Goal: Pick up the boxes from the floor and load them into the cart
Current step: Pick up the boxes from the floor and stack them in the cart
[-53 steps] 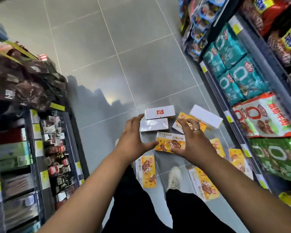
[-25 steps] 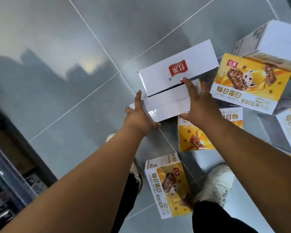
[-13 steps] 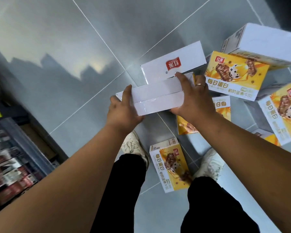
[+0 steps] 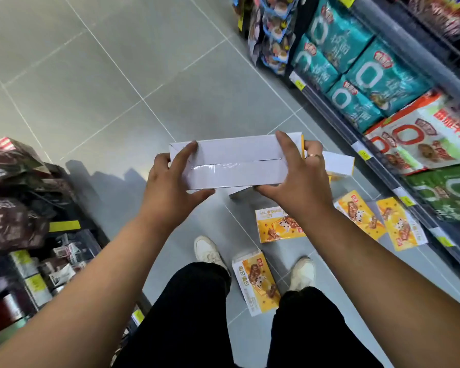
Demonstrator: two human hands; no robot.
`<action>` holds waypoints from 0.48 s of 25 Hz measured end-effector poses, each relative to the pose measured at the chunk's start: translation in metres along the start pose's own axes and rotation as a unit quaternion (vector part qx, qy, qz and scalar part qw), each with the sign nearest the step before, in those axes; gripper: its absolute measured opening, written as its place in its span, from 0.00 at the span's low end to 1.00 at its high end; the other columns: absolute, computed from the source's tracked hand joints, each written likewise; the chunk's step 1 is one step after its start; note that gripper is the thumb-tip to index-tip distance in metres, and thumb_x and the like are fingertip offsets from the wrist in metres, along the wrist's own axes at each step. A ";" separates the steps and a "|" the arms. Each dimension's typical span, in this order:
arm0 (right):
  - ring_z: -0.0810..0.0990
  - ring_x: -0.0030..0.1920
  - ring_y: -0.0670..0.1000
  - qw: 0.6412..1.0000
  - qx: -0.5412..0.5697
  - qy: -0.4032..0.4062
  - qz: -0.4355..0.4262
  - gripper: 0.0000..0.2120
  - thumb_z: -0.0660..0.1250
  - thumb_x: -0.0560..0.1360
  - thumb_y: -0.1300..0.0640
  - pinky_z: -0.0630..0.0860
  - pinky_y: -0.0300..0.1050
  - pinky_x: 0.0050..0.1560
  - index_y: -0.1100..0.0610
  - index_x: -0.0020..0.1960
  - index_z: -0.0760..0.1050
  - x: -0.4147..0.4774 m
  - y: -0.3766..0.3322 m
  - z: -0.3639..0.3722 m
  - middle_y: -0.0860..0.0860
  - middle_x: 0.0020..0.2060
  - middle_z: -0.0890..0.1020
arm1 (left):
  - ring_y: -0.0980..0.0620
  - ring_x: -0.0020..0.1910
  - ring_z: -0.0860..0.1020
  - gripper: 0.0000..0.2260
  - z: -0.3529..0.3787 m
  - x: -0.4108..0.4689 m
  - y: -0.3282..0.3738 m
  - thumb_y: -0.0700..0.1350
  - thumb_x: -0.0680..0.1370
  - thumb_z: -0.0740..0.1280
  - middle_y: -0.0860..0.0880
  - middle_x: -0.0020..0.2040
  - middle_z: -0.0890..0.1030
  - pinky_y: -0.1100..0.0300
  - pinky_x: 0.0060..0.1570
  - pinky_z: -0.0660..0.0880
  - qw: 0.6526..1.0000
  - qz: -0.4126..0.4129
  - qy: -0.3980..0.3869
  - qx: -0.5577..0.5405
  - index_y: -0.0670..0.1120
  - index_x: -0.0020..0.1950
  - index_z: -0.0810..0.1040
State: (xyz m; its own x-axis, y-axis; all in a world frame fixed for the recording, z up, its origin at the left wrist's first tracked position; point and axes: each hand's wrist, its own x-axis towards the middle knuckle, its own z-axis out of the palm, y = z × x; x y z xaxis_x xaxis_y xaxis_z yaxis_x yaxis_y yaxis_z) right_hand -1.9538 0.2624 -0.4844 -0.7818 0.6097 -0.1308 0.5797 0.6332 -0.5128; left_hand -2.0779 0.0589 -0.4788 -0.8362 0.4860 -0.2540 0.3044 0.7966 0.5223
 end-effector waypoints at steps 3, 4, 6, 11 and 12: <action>0.71 0.62 0.59 0.998 -0.002 0.058 0.013 0.46 0.78 0.60 0.40 0.74 0.52 0.57 0.43 0.74 0.63 -0.021 -0.033 -0.073 0.57 0.63 0.66 | 0.43 0.61 0.72 0.40 -0.061 -0.012 0.048 0.54 0.67 0.78 0.45 0.63 0.69 0.54 0.60 0.69 0.998 0.065 0.019 -0.010 0.59 0.74 0.64; 0.71 0.62 0.59 0.997 -0.005 0.072 0.019 0.46 0.78 0.60 0.40 0.74 0.52 0.57 0.43 0.74 0.63 -0.030 -0.042 -0.096 0.57 0.64 0.66 | 0.43 0.61 0.71 0.39 -0.078 -0.016 0.064 0.54 0.67 0.78 0.46 0.63 0.69 0.55 0.60 0.68 0.996 0.086 0.019 -0.014 0.60 0.74 0.64; 0.70 0.62 0.59 0.994 -0.002 0.100 0.040 0.46 0.78 0.61 0.40 0.73 0.53 0.59 0.42 0.74 0.62 -0.048 -0.055 -0.135 0.56 0.65 0.65 | 0.44 0.62 0.71 0.39 -0.110 -0.024 0.093 0.55 0.67 0.78 0.47 0.62 0.69 0.55 0.61 0.68 0.991 0.131 0.016 -0.022 0.60 0.74 0.64; 0.67 0.66 0.62 0.983 -0.006 0.170 0.070 0.44 0.75 0.62 0.38 0.70 0.54 0.63 0.45 0.74 0.64 -0.125 -0.075 -0.215 0.60 0.67 0.64 | 0.46 0.61 0.71 0.38 -0.160 -0.073 0.150 0.58 0.66 0.77 0.48 0.61 0.69 0.53 0.63 0.70 0.977 0.209 -0.006 -0.033 0.61 0.73 0.65; 0.66 0.67 0.62 0.981 -0.009 0.176 0.075 0.44 0.75 0.62 0.37 0.70 0.54 0.63 0.44 0.74 0.64 -0.140 -0.074 -0.230 0.59 0.67 0.64 | 0.46 0.61 0.71 0.38 -0.164 -0.084 0.161 0.58 0.66 0.77 0.48 0.61 0.70 0.52 0.63 0.70 0.974 0.224 0.000 -0.042 0.60 0.73 0.66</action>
State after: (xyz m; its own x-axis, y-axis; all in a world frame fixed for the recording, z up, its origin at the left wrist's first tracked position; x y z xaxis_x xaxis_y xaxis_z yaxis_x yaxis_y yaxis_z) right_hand -1.8341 0.2397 -0.2325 -0.5618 0.8212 0.0997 0.6885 0.5310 -0.4940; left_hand -2.0333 0.0877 -0.2397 -0.6283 0.7779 0.0137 0.5995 0.4728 0.6458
